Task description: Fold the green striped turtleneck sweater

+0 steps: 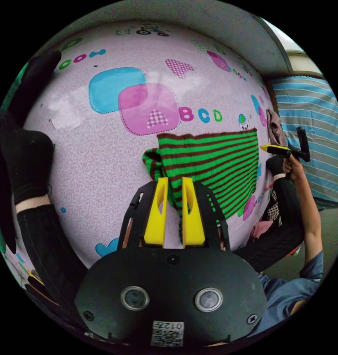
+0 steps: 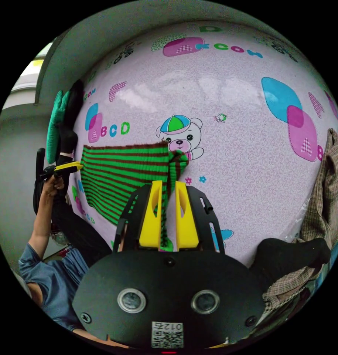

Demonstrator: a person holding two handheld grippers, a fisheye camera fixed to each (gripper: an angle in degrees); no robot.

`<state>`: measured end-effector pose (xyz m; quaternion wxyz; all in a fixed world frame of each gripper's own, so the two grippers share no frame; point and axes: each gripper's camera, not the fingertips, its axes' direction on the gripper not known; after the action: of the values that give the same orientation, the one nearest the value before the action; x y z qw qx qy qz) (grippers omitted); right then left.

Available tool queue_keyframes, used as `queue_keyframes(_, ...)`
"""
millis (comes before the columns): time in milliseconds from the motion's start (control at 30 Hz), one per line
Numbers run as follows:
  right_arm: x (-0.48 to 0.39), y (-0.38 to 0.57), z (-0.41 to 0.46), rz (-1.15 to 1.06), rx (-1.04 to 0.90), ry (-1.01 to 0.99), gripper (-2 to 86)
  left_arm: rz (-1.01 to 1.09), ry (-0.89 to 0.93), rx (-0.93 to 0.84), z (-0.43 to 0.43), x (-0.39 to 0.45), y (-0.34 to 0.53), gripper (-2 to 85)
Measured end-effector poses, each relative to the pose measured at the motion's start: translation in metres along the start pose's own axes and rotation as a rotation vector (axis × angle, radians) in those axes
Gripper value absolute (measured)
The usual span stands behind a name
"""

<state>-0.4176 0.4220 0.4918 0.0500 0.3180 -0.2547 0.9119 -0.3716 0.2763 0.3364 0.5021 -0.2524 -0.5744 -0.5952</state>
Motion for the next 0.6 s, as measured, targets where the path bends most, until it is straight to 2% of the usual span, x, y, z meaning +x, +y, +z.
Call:
queue_keyframes(133,0.003,-0.003,0.003,0.010,0.011,-0.006,5.4,-0.035,-0.011,-0.008,0.002,-0.004,-0.002,3.3)
queue_keyframes(267,-0.002,-0.001,0.006,-0.029,0.026,-0.002,1.0,-0.046,0.010,0.021,0.000,-0.007,0.002,1.3)
queue_keyframes(433,-0.003,0.006,-0.005,-0.072,0.035,0.112,-0.6,-0.003,-0.073,0.115,-0.020,-0.006,0.020,0.3)
queue_keyframes(600,0.004,0.006,0.003,-0.044,0.018,0.141,-0.8,-0.058,-0.075,0.060,0.000,-0.020,0.022,0.3)
